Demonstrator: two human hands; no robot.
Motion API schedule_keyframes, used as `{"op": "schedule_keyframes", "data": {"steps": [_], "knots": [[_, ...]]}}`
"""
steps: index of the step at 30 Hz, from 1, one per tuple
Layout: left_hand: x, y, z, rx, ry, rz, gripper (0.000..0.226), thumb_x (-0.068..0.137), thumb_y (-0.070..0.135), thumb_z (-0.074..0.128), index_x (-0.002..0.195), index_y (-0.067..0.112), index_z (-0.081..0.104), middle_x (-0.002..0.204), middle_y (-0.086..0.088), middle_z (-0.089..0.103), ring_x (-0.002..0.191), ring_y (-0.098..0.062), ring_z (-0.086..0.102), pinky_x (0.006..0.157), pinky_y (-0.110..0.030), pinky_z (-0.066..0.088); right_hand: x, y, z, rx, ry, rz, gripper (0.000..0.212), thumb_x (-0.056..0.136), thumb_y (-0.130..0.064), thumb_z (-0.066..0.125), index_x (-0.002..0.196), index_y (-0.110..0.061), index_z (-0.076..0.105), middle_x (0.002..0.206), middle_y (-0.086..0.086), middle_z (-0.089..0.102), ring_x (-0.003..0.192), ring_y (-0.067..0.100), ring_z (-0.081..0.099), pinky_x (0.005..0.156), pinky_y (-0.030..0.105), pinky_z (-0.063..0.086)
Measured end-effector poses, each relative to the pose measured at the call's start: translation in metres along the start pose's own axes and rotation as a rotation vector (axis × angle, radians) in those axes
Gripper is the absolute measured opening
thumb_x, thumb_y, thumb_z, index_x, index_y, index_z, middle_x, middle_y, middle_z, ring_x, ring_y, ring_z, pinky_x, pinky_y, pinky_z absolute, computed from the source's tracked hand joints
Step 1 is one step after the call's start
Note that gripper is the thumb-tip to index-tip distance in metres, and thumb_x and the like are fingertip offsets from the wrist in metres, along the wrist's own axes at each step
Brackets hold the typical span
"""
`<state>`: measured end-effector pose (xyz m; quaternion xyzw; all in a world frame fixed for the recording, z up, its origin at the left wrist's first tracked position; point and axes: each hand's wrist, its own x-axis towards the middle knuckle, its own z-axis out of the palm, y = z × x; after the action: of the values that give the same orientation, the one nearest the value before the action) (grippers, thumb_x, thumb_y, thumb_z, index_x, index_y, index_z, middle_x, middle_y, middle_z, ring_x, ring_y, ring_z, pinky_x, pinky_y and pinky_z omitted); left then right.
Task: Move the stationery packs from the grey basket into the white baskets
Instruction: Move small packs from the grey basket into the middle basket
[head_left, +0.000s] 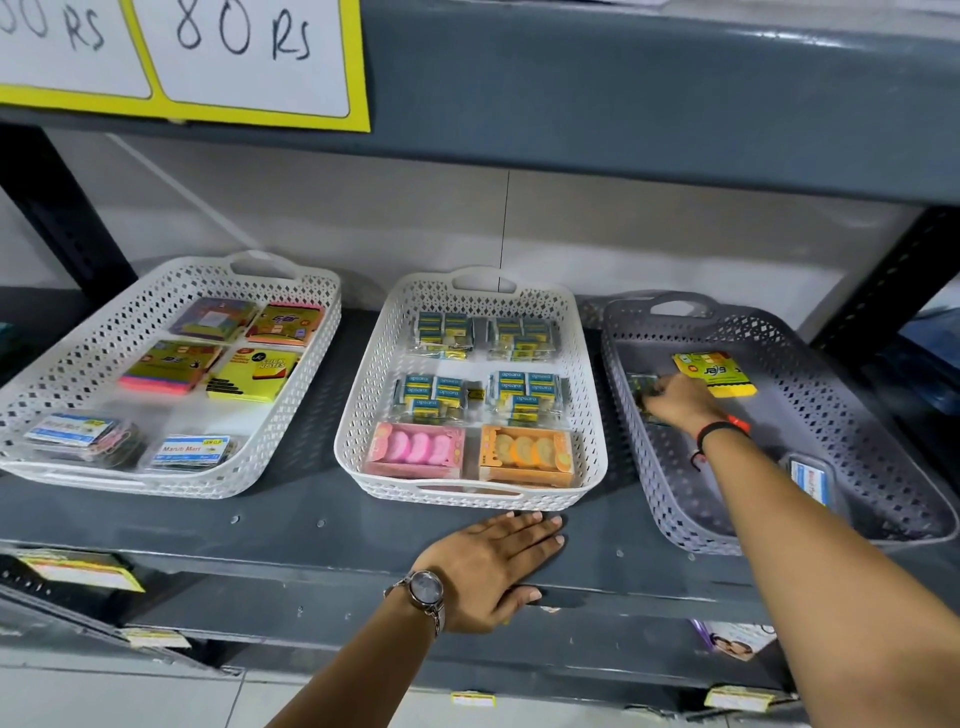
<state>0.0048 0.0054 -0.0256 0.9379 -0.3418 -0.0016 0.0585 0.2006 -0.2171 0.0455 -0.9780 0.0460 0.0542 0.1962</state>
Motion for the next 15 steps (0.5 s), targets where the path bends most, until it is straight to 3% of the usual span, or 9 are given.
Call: {"op": "schedule_keyframes", "data": {"steps": [2,6,9,12,15], "knots": [[0.0,0.0,0.001,-0.017,-0.022,-0.005,0.056,0.099,0.034,0.036,0.147,0.015,0.014,0.156,-0.004,0.012,0.143,-0.022,0.013,0.115,-0.04,0.003,-0.001,-0.004,0.004,-0.053,-0.011,-0.014,0.017,0.082,-0.007,0.054,0.093,0.005,0.062,0.108,0.028,0.065,0.105,0.038,0.058,0.091,0.042,0.051],[0.0,0.0,0.001,0.002,-0.005,0.005,0.056,0.098,0.034,0.039,0.146,0.013,0.02,0.155,-0.006,0.018,0.141,-0.025,0.019,0.113,-0.045,0.006,0.0,-0.004,0.008,-0.125,0.036,-0.007,0.033,0.082,-0.003,0.051,0.114,0.005,0.054,0.115,0.028,0.061,0.112,0.039,0.054,0.094,0.045,0.049],[0.0,0.0,0.001,-0.021,-0.005,-0.003,0.056,0.099,0.034,0.036,0.147,0.015,0.015,0.156,-0.004,0.012,0.143,-0.022,0.012,0.114,-0.039,-0.002,0.0,-0.001,0.007,-0.116,0.056,0.002,0.03,0.079,-0.001,0.053,0.109,0.004,0.056,0.111,0.027,0.062,0.105,0.039,0.058,0.085,0.042,0.054],[0.0,0.0,0.002,-0.037,-0.017,-0.01,0.056,0.1,0.035,0.033,0.148,0.016,0.01,0.157,-0.002,0.007,0.144,-0.02,0.007,0.114,-0.033,-0.007,-0.002,0.004,0.0,-0.013,0.09,0.044,0.023,0.075,-0.012,0.066,0.093,0.002,0.064,0.098,0.024,0.067,0.09,0.035,0.064,0.074,0.039,0.056],[0.001,0.0,0.002,-0.043,-0.014,-0.001,0.056,0.1,0.034,0.034,0.147,0.015,0.011,0.157,-0.003,0.008,0.144,-0.02,0.007,0.114,-0.033,-0.006,-0.003,-0.002,-0.018,0.142,0.161,0.051,0.038,0.071,-0.028,0.075,0.094,0.0,0.068,0.09,0.019,0.068,0.083,0.031,0.065,0.076,0.037,0.057]]}}
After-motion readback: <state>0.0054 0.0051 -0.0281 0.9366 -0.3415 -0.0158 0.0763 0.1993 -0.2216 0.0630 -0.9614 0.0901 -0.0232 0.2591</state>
